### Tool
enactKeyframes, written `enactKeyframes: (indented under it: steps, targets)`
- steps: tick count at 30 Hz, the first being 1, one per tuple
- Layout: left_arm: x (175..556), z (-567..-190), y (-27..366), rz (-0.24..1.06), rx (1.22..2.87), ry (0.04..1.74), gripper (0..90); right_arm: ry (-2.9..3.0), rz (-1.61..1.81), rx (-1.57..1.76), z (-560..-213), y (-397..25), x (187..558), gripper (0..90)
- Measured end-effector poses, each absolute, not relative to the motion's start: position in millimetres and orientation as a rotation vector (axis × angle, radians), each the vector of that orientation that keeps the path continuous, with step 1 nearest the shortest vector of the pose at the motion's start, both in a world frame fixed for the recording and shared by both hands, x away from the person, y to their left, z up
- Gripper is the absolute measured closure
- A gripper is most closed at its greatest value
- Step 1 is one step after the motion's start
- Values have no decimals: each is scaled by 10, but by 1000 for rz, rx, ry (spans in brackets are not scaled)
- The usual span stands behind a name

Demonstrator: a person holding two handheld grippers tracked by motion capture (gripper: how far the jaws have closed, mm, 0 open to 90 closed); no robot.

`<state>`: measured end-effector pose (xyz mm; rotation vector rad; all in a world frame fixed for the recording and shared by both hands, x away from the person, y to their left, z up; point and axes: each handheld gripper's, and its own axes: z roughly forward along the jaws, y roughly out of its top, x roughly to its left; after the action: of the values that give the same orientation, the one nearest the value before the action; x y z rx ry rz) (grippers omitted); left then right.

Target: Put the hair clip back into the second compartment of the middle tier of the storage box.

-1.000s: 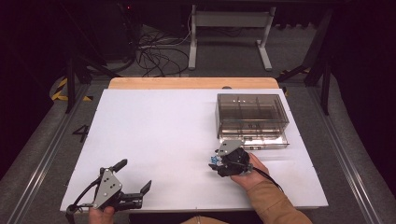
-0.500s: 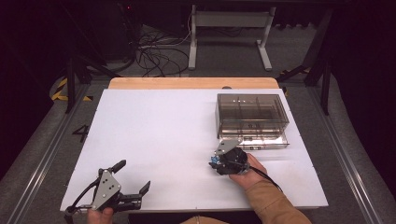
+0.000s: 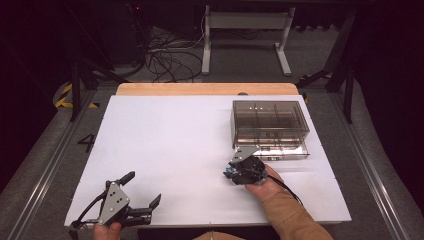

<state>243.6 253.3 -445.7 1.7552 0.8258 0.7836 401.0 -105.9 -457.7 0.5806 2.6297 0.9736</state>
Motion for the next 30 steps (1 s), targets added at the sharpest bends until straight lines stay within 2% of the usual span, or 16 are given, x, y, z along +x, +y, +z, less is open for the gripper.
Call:
enactKeyframes:
  steps: [19,30]
  targets:
    - [2441,-4454,2538,789,1755,825,11,2617,964,580,-4567,-1057,3998,610]
    - [2445,-4454,2532,787,1755,822,11,2582,1037,545,-4427,-1100,3903,609]
